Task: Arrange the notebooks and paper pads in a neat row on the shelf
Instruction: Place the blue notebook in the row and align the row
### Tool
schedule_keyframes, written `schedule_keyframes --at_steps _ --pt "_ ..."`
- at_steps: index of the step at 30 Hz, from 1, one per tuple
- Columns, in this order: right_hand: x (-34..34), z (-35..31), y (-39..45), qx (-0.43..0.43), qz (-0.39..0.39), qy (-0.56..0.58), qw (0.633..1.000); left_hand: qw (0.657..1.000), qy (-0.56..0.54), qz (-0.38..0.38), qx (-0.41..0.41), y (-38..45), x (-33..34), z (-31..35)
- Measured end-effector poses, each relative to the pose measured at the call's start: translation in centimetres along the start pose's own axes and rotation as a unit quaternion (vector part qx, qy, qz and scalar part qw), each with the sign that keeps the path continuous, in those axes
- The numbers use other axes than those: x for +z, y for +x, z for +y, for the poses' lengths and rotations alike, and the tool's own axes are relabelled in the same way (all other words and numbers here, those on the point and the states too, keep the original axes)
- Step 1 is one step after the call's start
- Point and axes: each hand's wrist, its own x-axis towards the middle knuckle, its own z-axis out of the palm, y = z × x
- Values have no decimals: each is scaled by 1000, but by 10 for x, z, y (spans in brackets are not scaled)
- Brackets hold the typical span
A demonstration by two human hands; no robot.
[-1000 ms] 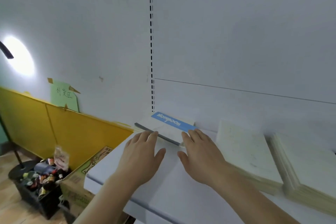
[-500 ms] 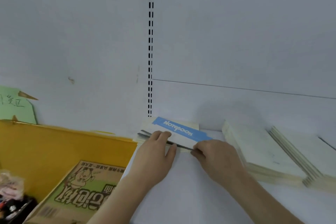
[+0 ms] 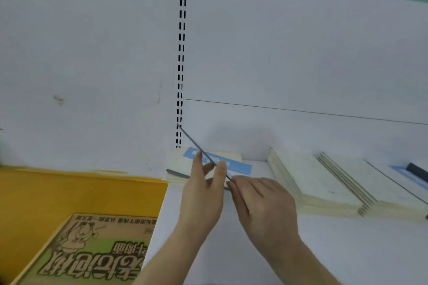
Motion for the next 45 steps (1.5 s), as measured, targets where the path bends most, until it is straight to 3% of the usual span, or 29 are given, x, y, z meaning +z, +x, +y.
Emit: schedule_keyframes --at_steps 6,9,11,13,15,19,23,26,29,33,39,45 --pt "18 -5 -16 -27 -76 132 988 996 -20 82 -24 9 -14 2" --pt "22 19 -16 84 -79 105 988 994 -32 102 -23 12 -31 -3" --pt "30 36 -18 134 -184 50 972 994 -21 105 -22 11 -43 -8" --pt "43 47 -22 122 -304 10 945 993 -10 114 -33 10 -54 -12" --pt "52 50 -21 101 -355 -1 930 992 3 117 -41 9 -62 -16" --pt "47 53 -3 48 -263 -48 962 994 27 105 -29 6 -74 -17" --pt "21 54 20 142 -204 -76 966 992 23 125 -23 5 -84 -18" --pt "9 42 27 174 -98 -10 980 992 2 123 -34 3 -83 -19" --pt "13 10 19 120 -26 66 990 994 -41 86 -58 1 -74 -14" --pt "37 -37 -5 29 -94 60 993 987 -134 39 -81 -3 -56 -3" --pt "27 -57 -18 46 -159 58 985 980 -192 13 -49 -7 -49 -2" --pt "12 -44 -33 45 -208 87 973 987 -152 -41 16 -12 -34 -9"
